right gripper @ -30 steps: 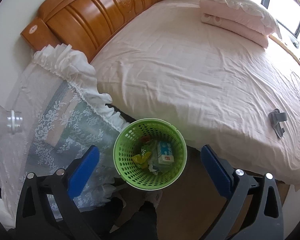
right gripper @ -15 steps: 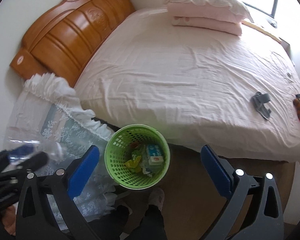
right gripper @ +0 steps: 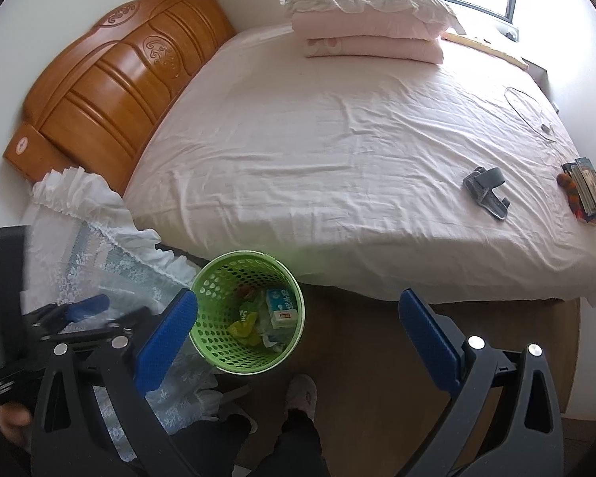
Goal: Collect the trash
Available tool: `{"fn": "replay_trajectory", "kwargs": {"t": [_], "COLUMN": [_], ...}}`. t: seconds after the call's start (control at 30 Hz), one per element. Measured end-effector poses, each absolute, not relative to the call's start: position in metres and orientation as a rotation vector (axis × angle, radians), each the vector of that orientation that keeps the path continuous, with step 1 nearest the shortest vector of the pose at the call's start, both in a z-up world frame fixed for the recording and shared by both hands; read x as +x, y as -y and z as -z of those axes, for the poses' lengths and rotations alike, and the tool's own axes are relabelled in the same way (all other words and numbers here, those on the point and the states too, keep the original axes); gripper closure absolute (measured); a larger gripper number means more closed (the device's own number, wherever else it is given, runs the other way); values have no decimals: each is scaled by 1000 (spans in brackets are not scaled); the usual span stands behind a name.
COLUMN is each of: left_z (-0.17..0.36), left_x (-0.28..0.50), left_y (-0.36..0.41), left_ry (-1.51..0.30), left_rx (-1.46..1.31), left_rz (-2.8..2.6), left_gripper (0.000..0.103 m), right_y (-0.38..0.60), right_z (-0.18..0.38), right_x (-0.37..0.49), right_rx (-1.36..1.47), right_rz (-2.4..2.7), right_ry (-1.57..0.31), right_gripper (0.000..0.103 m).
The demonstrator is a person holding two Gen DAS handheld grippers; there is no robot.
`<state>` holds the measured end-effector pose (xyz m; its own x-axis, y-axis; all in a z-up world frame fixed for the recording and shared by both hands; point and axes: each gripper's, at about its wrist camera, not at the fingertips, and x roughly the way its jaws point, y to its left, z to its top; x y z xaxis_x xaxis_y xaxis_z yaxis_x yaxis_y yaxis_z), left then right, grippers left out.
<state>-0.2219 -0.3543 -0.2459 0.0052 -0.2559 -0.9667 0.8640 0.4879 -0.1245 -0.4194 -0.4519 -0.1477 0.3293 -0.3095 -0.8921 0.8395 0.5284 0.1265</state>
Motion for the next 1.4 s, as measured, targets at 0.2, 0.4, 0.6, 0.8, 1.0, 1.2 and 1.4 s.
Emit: {"fn": "replay_trajectory", "kwargs": {"t": [0.2, 0.4, 0.6, 0.8, 1.0, 1.2, 1.4], "left_z": [259, 214, 135, 76, 31, -4, -30], "left_x": [-220, -206, -158, -106, -70, -49, -37], "left_y": [353, 332, 273, 193, 122, 73, 49], "left_ry": [-1318, -1157, -956, -865, -798, -762, -721], "left_rx": [634, 591, 426, 305, 238, 140, 101], "left_rz": [943, 918, 779, 578, 358, 241, 171], "left_gripper": [19, 19, 7, 7, 7, 7, 7], "right_y": [452, 445, 426, 380, 326, 290, 269], "right_z": [150, 155, 147, 114, 46, -16, -56], "right_x": [-419, -398, -337, -242, -172, -137, -124], "right_rx": [674, 677, 617, 464, 289, 256, 249], "right_rz": [822, 771, 639, 432, 298, 207, 146], "right_ry": [-954, -963, -970, -937, -776, -618, -526], "right_gripper": [2, 2, 3, 2, 2, 2, 2]}}
